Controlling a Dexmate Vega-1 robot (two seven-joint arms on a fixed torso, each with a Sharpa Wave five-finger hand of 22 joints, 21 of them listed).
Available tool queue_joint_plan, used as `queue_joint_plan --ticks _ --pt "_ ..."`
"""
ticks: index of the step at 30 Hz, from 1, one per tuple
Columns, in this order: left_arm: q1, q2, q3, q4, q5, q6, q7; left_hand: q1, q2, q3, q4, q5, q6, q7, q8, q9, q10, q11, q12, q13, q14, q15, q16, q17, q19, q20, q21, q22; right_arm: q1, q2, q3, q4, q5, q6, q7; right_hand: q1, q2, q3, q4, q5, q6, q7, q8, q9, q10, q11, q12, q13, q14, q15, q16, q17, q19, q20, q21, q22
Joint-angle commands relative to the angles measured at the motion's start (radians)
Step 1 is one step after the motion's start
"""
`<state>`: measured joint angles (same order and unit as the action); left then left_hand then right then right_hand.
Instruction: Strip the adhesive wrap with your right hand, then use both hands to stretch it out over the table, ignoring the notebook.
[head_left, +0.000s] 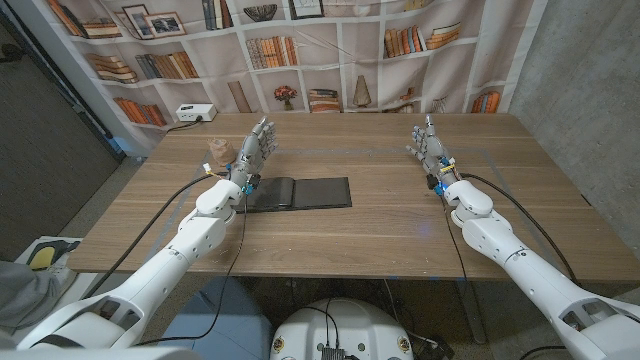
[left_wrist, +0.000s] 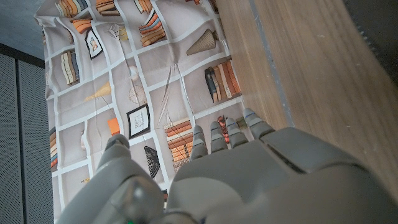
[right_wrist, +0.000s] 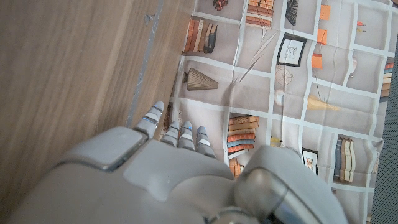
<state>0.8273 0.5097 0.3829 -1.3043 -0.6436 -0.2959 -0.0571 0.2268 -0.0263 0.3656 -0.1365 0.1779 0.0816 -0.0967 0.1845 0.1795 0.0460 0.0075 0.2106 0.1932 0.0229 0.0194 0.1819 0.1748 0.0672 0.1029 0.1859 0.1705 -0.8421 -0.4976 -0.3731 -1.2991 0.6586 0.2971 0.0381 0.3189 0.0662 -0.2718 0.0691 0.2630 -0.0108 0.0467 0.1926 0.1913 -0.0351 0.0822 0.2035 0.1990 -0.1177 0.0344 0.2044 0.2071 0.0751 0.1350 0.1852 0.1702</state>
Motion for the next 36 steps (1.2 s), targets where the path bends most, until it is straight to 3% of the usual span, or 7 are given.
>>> queue_joint_plan --ticks 1,15,18,20,25,28,36 --pt "0.012 -0.002 -0.011 0.008 0.002 -0.038 0.0 0.01 -0.002 0.005 0.0 0.006 -0.006 -0.002 -0.001 0.001 -0.01 0.003 -0.004 0.005 -0.015 -0.003 -0.002 0.005 -0.005 -0.014 0.002 0.004 0.005 0.003 -0.005 0.006 -0.005 0.026 0.025 -0.001 -0.005 -0.012 0.004 0.001 0.0 0.005 0.005 0.003 -0.009 0.01 -0.001 0.002 -0.019 -0.002 0.001 0.005 -0.016 0.004 -0.002 0.001" --pt "0.015 0.014 -0.016 0.003 0.016 -0.046 0.005 0.003 -0.009 -0.002 0.002 0.006 -0.008 0.0 -0.001 0.001 -0.019 -0.014 -0.006 0.004 -0.031 -0.021 -0.003 0.005 -0.008 -0.027 0.003 0.004 -0.013 -0.018 -0.007 -0.049 -0.044 0.012 -0.028 -0.006 -0.018 -0.019 0.003 -0.004 -0.014 0.015 0.0 0.002 -0.014 0.018 -0.002 0.001 -0.035 0.012 -0.003 0.005 -0.042 0.003 -0.006 0.001" --pt "0.009 0.023 -0.012 -0.005 0.026 -0.023 0.017 0.002 -0.011 -0.004 0.002 0.007 -0.016 -0.004 -0.002 0.0 -0.022 -0.013 -0.005 0.004 -0.032 -0.02 -0.001 0.004 0.014 0.025 0.011 0.003 -0.008 -0.015 -0.01 -0.041 -0.058 0.023 -0.037 0.004 -0.026 -0.02 -0.004 -0.007 0.005 0.035 0.01 0.004 0.022 0.032 0.012 0.001 -0.036 0.012 -0.002 0.003 -0.046 0.003 -0.002 0.001" --pt "0.005 0.011 -0.01 0.005 0.035 -0.039 0.027 0.002 -0.011 -0.005 0.002 0.007 -0.018 -0.005 -0.002 0.0 -0.024 -0.009 -0.006 0.004 -0.033 -0.02 -0.001 0.004 0.018 0.031 0.012 0.003 -0.004 -0.015 -0.012 -0.029 -0.06 0.038 -0.019 0.008 -0.027 -0.018 -0.007 -0.008 -0.004 0.029 0.007 0.004 0.007 0.021 0.005 0.001 -0.037 0.012 -0.003 0.003 -0.047 0.004 -0.002 0.001" --pt "-0.015 -0.024 -0.006 0.049 0.038 -0.084 0.021 0.006 -0.011 -0.007 0.0 0.008 -0.016 0.005 0.001 0.0 -0.023 -0.007 -0.002 0.004 -0.036 -0.017 0.001 0.003 0.019 -0.085 0.009 0.002 0.006 -0.027 -0.016 -0.022 -0.057 0.021 0.001 0.013 -0.028 -0.017 -0.01 -0.009 -0.013 0.03 0.004 0.004 -0.004 0.019 0.0 0.001 -0.048 0.01 -0.006 0.002 -0.052 -0.001 -0.002 0.001" --pt "-0.022 -0.023 0.003 0.051 0.051 -0.08 0.023 0.007 -0.011 -0.007 -0.001 0.008 -0.014 0.009 0.002 0.0 -0.018 -0.008 0.0 0.004 -0.034 -0.019 0.002 0.003 0.017 -0.092 0.007 0.001 0.02 -0.03 -0.017 0.003 -0.052 0.035 0.036 0.02 -0.032 -0.016 -0.016 -0.011 -0.067 0.024 -0.011 0.003 -0.027 0.011 -0.008 -0.001 -0.061 0.013 -0.009 0.0 -0.066 0.0 -0.003 0.001" --pt "-0.067 -0.016 0.026 0.09 0.071 -0.085 -0.033 0.013 -0.007 -0.008 -0.001 0.008 -0.08 -0.006 -0.013 -0.001 -0.091 -0.007 -0.021 0.003 -0.101 -0.019 -0.011 0.003 -0.027 -0.099 -0.005 0.001 0.043 -0.048 -0.017 0.023 -0.06 0.034 0.06 0.021 -0.035 -0.017 -0.018 -0.013 -0.099 0.03 -0.014 0.003 -0.059 0.014 -0.016 -0.002 -0.093 0.018 -0.017 -0.002 -0.087 -0.004 -0.005 0.001"
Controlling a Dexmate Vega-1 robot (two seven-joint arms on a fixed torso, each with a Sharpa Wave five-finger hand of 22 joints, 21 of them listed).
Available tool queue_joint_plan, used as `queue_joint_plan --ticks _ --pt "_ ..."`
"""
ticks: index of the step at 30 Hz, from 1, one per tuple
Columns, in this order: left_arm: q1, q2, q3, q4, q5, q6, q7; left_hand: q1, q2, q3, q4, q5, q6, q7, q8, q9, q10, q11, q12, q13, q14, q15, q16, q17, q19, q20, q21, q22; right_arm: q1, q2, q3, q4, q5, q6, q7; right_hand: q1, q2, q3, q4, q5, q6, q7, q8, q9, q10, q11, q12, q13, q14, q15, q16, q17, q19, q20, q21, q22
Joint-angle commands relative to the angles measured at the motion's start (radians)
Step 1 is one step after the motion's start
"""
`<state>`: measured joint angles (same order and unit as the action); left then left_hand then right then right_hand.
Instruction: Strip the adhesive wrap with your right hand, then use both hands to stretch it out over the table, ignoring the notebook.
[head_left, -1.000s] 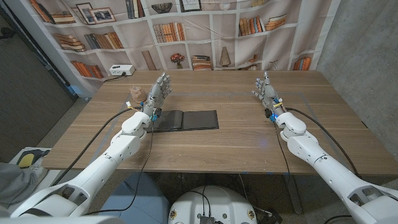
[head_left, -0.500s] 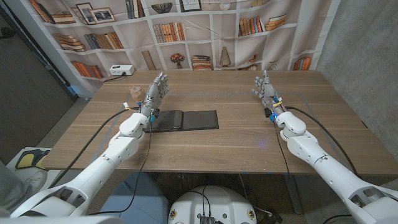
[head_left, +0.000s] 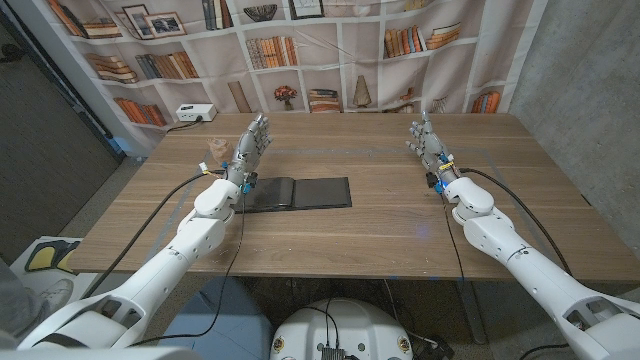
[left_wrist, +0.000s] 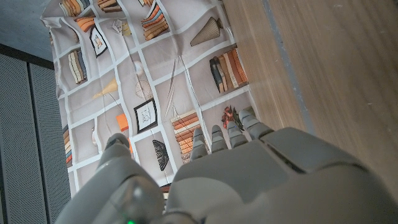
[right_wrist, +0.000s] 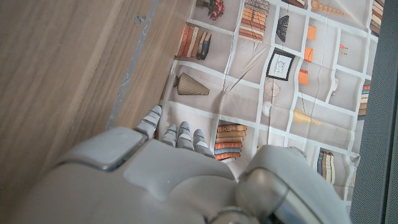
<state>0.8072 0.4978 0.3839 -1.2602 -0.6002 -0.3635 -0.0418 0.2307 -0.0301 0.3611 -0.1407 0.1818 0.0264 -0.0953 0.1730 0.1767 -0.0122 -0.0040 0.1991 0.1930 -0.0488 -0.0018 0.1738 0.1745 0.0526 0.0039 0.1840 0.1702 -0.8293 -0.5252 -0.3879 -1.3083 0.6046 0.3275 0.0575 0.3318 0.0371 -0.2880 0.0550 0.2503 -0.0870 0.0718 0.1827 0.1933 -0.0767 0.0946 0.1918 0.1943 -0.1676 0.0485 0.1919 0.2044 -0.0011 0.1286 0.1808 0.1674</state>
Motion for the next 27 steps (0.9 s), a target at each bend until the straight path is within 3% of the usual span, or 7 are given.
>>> queue_joint_plan --ticks 1,17,27 --pt "-0.049 -0.004 0.028 0.043 0.036 -0.016 -0.042 0.009 -0.003 -0.004 0.003 0.005 -0.028 -0.007 -0.001 0.002 -0.035 0.004 -0.009 0.003 -0.033 0.003 -0.004 0.003 -0.015 0.0 -0.004 0.001 0.037 -0.025 -0.002 0.039 0.001 -0.002 0.058 0.008 -0.007 -0.001 -0.004 -0.001 -0.027 0.006 -0.005 0.001 -0.023 0.002 -0.006 0.002 -0.044 0.005 -0.004 0.001 -0.013 0.004 -0.001 0.004" --pt "-0.021 0.018 0.027 -0.046 0.085 0.007 0.041 0.011 -0.002 -0.005 0.003 0.005 -0.036 -0.006 0.003 0.002 -0.038 0.007 -0.004 0.003 -0.037 0.003 0.002 0.002 -0.006 0.002 0.003 0.0 0.06 -0.027 -0.005 0.087 0.018 0.009 0.123 0.006 -0.003 0.0 -0.003 -0.001 -0.06 0.01 -0.004 0.001 -0.06 0.003 -0.01 0.001 -0.067 0.013 -0.004 0.0 -0.033 0.003 -0.002 0.004" --pt "0.0 0.047 0.023 -0.101 0.128 0.024 0.093 0.013 -0.002 -0.006 0.002 0.005 -0.03 -0.004 0.009 0.002 -0.032 0.001 0.002 0.003 -0.033 0.0 0.007 0.002 -0.006 0.003 0.004 0.0 0.047 -0.045 0.006 0.063 0.024 -0.007 0.111 0.013 0.001 0.004 -0.006 -0.001 -0.07 0.012 0.001 0.001 -0.072 0.005 -0.007 0.001 -0.078 0.013 -0.003 0.0 -0.046 0.005 -0.001 0.003"
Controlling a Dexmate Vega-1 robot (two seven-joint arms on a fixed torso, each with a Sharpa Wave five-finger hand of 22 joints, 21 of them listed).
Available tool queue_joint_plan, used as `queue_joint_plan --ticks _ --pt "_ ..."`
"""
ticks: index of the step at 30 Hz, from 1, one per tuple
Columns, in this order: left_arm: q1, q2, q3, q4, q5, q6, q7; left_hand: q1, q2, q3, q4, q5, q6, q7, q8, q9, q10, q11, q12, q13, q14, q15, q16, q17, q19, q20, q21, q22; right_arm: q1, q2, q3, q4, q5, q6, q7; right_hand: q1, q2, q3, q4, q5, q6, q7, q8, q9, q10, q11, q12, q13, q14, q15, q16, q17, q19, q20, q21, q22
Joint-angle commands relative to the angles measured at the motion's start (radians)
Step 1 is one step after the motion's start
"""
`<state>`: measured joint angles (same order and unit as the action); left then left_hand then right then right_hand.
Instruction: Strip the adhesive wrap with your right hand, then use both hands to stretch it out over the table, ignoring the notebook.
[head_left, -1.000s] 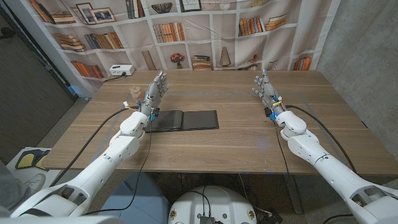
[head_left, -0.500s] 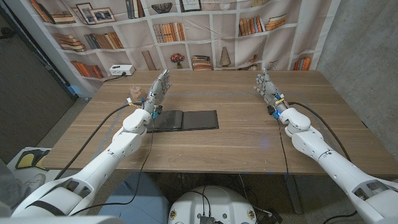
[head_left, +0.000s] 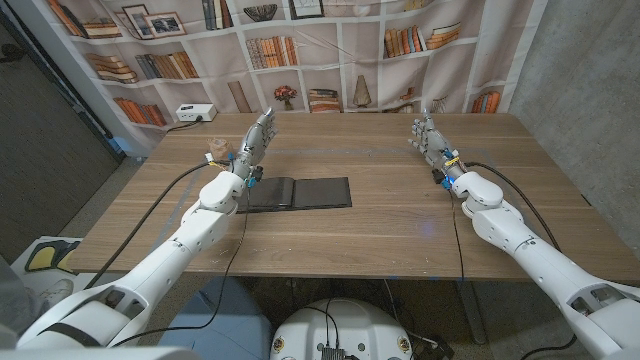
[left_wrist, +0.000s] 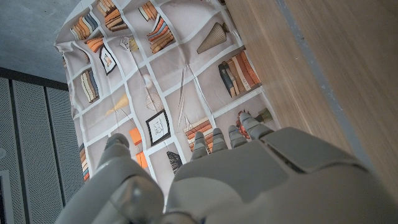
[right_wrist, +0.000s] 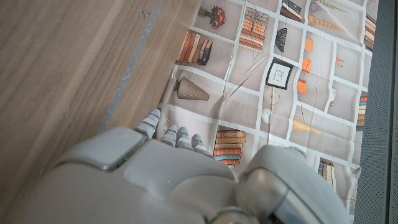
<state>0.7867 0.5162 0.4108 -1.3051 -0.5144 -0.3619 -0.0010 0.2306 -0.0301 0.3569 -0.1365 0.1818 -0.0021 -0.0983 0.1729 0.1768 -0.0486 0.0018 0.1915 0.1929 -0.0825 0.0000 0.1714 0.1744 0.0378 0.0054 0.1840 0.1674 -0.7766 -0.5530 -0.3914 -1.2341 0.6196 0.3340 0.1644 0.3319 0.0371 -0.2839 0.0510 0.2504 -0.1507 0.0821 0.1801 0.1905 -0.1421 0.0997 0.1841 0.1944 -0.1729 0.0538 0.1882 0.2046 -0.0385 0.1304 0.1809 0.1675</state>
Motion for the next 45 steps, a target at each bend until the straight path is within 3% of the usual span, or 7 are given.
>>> queue_joint_plan --ticks 1,12,28,45 --pt "0.021 0.03 -0.004 -0.058 0.042 0.022 0.05 0.013 -0.002 -0.002 -0.002 0.005 0.0 -0.001 0.01 0.002 0.005 -0.006 0.01 0.003 0.003 -0.002 0.01 0.002 0.01 0.002 0.004 0.003 -0.006 -0.019 0.008 -0.011 0.006 -0.012 0.006 0.013 0.001 0.0 -0.002 -0.001 -0.006 0.001 0.003 0.004 -0.007 0.0 0.001 0.001 -0.072 0.008 0.001 0.0 -0.009 0.004 -0.001 0.003" --pt "0.037 0.084 -0.01 -0.132 0.088 0.086 0.092 0.016 -0.003 -0.003 -0.003 0.005 -0.016 -0.01 0.007 0.002 0.002 -0.011 0.011 0.003 -0.001 -0.006 0.009 0.002 0.003 0.004 0.001 0.003 0.004 -0.015 0.008 0.008 0.017 -0.011 0.028 0.018 0.003 0.003 -0.004 -0.002 0.005 -0.002 0.01 0.004 -0.005 -0.001 0.005 0.001 -0.074 0.005 0.003 -0.001 -0.009 0.005 0.001 0.003" --pt "0.047 0.117 -0.031 -0.161 0.111 0.123 0.132 0.022 -0.001 -0.002 -0.005 0.004 -0.013 -0.008 0.01 0.002 -0.002 -0.011 0.011 0.003 -0.005 -0.005 0.009 0.002 -0.003 0.003 0.0 0.003 0.031 -0.001 0.003 0.041 0.016 -0.003 0.046 0.024 0.005 0.005 -0.008 -0.002 0.009 -0.002 0.014 0.004 -0.005 -0.001 0.008 0.001 -0.075 0.006 0.005 -0.001 -0.013 0.009 0.001 0.003" --pt "0.045 0.098 -0.028 -0.164 0.172 0.124 0.214 0.029 0.002 -0.001 -0.007 0.004 0.001 -0.006 0.016 0.001 0.007 -0.01 0.017 0.003 -0.001 -0.002 0.011 0.002 -0.004 0.009 0.002 0.004 0.032 -0.016 0.008 0.035 0.009 0.001 0.045 0.034 0.011 0.01 -0.013 -0.003 0.013 -0.003 0.017 0.003 0.002 0.0 0.013 0.001 -0.067 0.007 0.01 -0.002 0.009 0.015 0.01 0.003"
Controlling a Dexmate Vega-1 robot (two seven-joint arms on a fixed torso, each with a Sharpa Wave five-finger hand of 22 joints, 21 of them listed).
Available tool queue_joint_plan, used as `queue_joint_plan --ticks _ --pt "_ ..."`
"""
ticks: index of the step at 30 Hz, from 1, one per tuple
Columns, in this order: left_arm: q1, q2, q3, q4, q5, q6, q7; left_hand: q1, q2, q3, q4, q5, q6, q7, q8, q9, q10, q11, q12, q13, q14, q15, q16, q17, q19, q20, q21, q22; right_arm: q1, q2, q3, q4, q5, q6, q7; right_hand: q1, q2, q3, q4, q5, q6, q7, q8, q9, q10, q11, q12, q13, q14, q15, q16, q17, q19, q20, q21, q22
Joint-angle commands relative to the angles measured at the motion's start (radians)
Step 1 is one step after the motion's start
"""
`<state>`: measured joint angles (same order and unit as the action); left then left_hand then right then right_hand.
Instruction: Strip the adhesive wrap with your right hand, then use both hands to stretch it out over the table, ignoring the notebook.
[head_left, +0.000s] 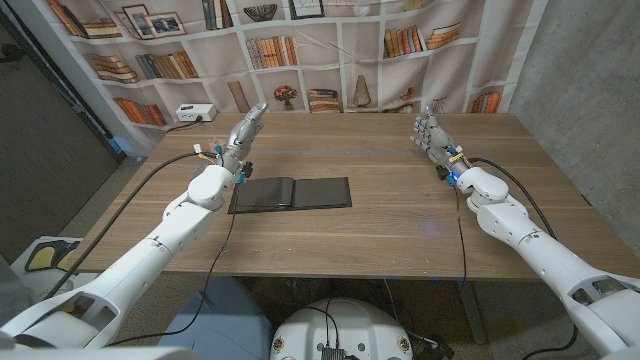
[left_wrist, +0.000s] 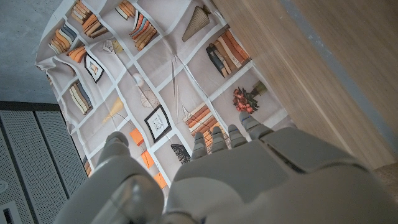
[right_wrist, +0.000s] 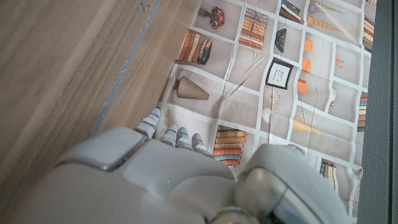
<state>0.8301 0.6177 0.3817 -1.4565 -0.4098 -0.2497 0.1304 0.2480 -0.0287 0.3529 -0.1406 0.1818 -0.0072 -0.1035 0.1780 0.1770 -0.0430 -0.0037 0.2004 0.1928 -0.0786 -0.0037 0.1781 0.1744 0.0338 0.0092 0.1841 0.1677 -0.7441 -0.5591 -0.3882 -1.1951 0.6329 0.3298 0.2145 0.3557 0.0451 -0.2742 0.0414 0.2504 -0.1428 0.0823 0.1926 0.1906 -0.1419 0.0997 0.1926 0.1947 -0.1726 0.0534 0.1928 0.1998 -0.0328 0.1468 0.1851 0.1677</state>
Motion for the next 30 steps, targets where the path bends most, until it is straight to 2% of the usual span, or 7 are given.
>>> queue_joint_plan --ticks 1,10,20,25,26,28,30 --pt "0.004 -0.001 0.003 -0.02 0.079 0.018 0.094 0.012 0.001 0.003 -0.003 0.004 0.013 -0.003 0.013 0.001 0.003 -0.004 0.008 0.003 -0.002 0.001 0.006 0.002 0.001 0.005 0.002 0.003 -0.002 -0.012 0.005 -0.005 -0.006 0.006 -0.006 0.011 0.003 0.001 -0.003 -0.003 0.006 -0.003 0.005 0.003 0.002 0.0 0.005 0.0 -0.067 0.007 0.006 0.003 0.003 -0.003 0.006 0.003" --pt "0.014 0.012 0.003 -0.034 0.094 0.026 0.096 0.015 0.001 0.003 -0.003 0.003 0.011 -0.003 0.011 0.001 0.005 -0.007 0.01 0.003 -0.002 -0.001 0.005 0.002 0.0 0.006 0.002 0.003 -0.023 -0.015 0.011 -0.023 -0.009 0.013 -0.027 0.013 0.004 0.002 -0.004 -0.004 0.007 -0.003 0.005 0.003 0.004 0.0 0.006 0.0 -0.067 0.007 0.007 0.003 0.004 -0.007 0.006 0.003" --pt "0.028 0.033 0.002 -0.064 0.142 0.066 0.139 0.017 0.001 0.003 -0.004 0.003 0.01 -0.002 0.01 0.001 0.004 -0.006 0.009 0.003 -0.002 -0.001 0.005 0.002 0.0 0.007 0.003 0.003 -0.04 -0.027 0.015 -0.059 -0.01 -0.004 -0.047 0.015 0.005 0.003 -0.005 -0.004 0.008 -0.003 0.006 0.003 0.006 -0.001 0.007 0.0 -0.065 0.005 0.007 0.003 0.004 -0.007 0.006 0.002" --pt "0.03 0.05 0.005 -0.081 0.167 0.086 0.145 0.02 0.002 0.003 -0.004 0.002 -0.001 0.015 0.006 0.002 0.008 -0.007 0.011 0.003 -0.001 0.003 0.005 0.002 0.0 0.009 0.003 0.003 -0.045 -0.029 0.016 -0.065 -0.007 -0.007 -0.049 0.017 0.006 0.004 -0.006 -0.004 0.012 -0.003 0.007 0.003 0.009 -0.001 0.008 0.0 -0.065 0.005 0.008 0.003 0.011 -0.013 0.008 0.002" --pt "0.03 0.053 0.006 -0.086 0.174 0.092 0.15 0.022 0.002 0.003 -0.005 0.002 -0.015 0.039 0.001 0.002 0.013 -0.007 0.013 0.003 0.0 0.003 0.006 0.002 0.0 0.01 0.003 0.003 -0.047 -0.029 0.017 -0.07 -0.005 -0.012 -0.053 0.017 0.006 0.004 -0.007 -0.004 0.012 -0.003 0.007 0.003 0.009 -0.001 0.009 0.0 -0.064 0.005 0.008 0.002 0.015 -0.015 0.009 0.002" --pt "0.032 0.05 0.004 -0.085 0.179 0.087 0.158 0.025 0.004 0.004 -0.005 0.002 -0.026 0.061 -0.001 0.002 0.019 -0.011 0.016 0.003 0.003 0.002 0.007 0.002 0.001 0.011 0.004 0.003 -0.048 -0.028 0.017 -0.066 -0.004 -0.006 -0.047 0.018 0.007 0.004 -0.007 -0.004 0.013 -0.003 0.007 0.003 0.011 0.0 0.009 -0.001 -0.064 0.005 0.008 0.002 0.021 -0.021 0.011 0.002" --pt "0.033 0.053 0.003 -0.089 0.186 0.086 0.162 0.028 0.007 0.005 -0.005 0.002 -0.026 0.066 0.001 0.002 0.023 -0.014 0.017 0.003 0.009 -0.002 0.008 0.002 0.005 0.012 0.005 0.003 -0.049 -0.028 0.017 -0.067 0.0 -0.01 -0.047 0.019 0.007 0.004 -0.008 -0.005 0.014 -0.001 0.008 0.003 0.011 0.0 0.009 -0.001 -0.062 0.007 0.009 0.002 0.024 -0.028 0.012 0.002"
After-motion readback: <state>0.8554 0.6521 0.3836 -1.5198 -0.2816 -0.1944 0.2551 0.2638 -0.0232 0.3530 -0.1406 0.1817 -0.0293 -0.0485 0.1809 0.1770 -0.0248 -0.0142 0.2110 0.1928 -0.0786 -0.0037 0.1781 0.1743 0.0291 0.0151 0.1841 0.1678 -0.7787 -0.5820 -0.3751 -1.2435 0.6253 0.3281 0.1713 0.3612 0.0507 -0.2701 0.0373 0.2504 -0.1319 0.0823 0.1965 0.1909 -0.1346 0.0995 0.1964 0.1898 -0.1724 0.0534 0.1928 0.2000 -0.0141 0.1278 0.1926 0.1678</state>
